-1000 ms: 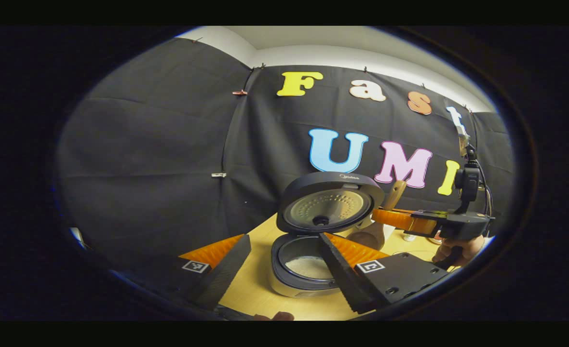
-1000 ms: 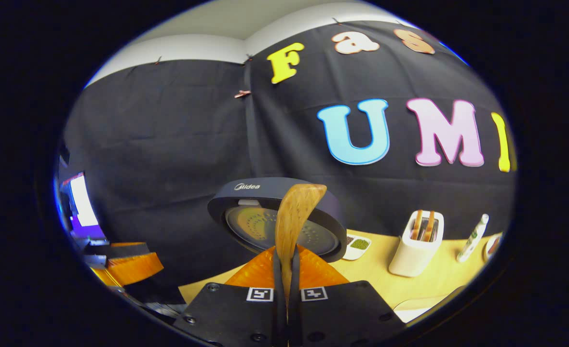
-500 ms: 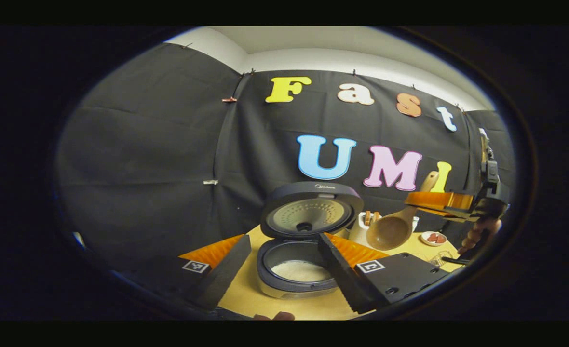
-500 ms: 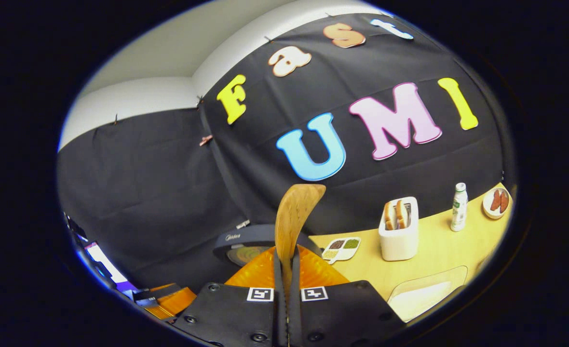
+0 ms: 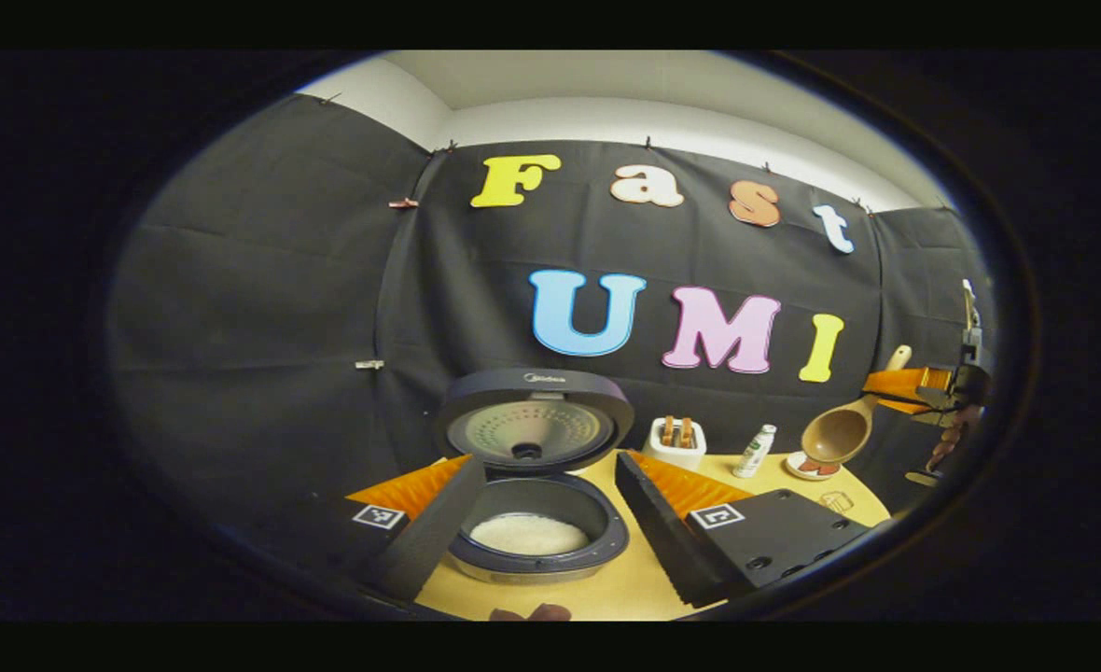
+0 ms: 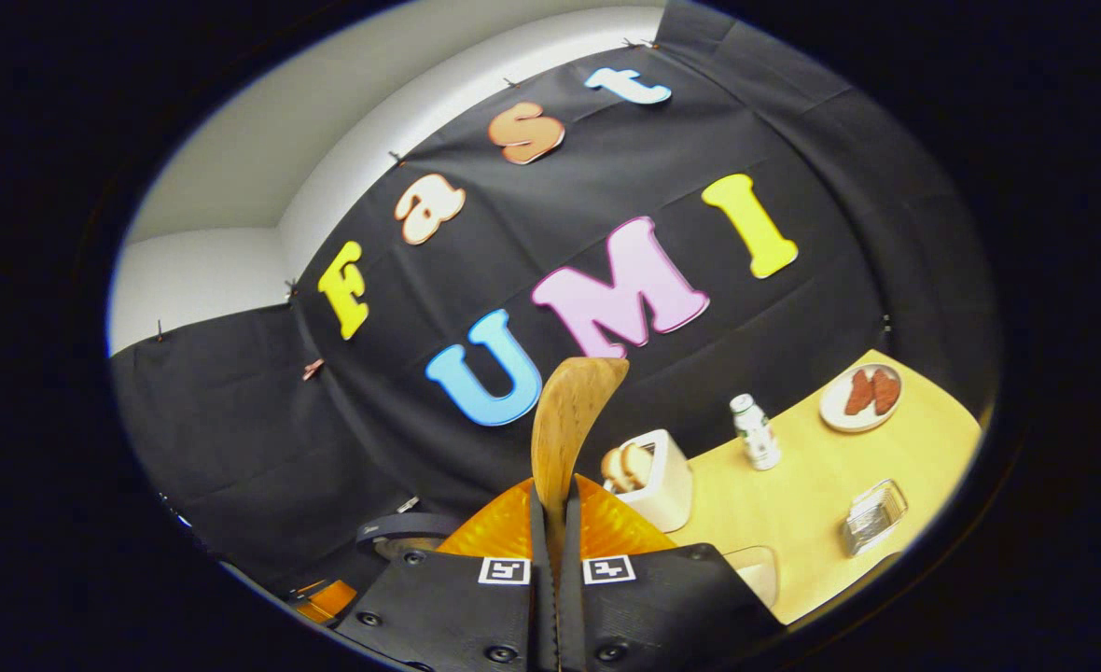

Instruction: Close the left gripper, press the button to open the rice cooker; take a wooden spoon from the chopstick holder with the right hand, scoop a spoonful of rice and pour it into the rice cooker, then put the wooden spoon back into the chopstick holder.

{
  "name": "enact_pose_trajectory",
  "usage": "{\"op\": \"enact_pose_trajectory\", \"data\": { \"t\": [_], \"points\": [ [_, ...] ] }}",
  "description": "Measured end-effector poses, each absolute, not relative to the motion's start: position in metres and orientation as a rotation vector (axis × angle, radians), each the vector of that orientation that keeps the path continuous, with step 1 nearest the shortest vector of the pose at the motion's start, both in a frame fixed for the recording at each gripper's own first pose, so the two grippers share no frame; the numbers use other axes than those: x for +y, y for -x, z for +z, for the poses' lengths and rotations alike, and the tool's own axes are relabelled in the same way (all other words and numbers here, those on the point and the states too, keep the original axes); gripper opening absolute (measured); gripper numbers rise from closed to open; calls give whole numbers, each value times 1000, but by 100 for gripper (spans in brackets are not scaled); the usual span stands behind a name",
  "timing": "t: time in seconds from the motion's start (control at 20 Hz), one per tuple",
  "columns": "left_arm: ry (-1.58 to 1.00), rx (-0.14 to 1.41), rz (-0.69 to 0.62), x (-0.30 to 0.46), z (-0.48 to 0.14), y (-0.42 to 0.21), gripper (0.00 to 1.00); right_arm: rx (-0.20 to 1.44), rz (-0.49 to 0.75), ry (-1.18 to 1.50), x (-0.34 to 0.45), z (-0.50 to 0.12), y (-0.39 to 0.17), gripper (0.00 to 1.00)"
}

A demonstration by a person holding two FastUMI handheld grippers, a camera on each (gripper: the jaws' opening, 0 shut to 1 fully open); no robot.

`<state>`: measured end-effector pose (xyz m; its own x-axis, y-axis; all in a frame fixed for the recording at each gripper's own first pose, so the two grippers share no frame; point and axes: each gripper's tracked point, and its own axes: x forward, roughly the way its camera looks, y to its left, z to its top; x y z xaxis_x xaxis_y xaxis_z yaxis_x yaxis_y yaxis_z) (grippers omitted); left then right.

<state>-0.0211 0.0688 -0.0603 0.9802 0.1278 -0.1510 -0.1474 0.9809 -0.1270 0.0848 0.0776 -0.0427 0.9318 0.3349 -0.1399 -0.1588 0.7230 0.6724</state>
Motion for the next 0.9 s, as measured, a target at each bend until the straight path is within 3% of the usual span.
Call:
{"op": "enact_pose_trajectory", "data": {
  "t": [0.35,0.4,0.45,0.9],
  "points": [
    [118,154,120,29,-54,9,93,316,40,-649,-67,-128,-106,6],
    [115,155,121,24,-54,7,95,330,21,-632,-82,-141,-108,11],
    [113,157,123,19,-52,5,95,347,11,-614,-92,-154,-110,6],
    [72,181,172,-9,-46,-1,95,514,31,-520,-116,-265,-131,6]
  ]
}}
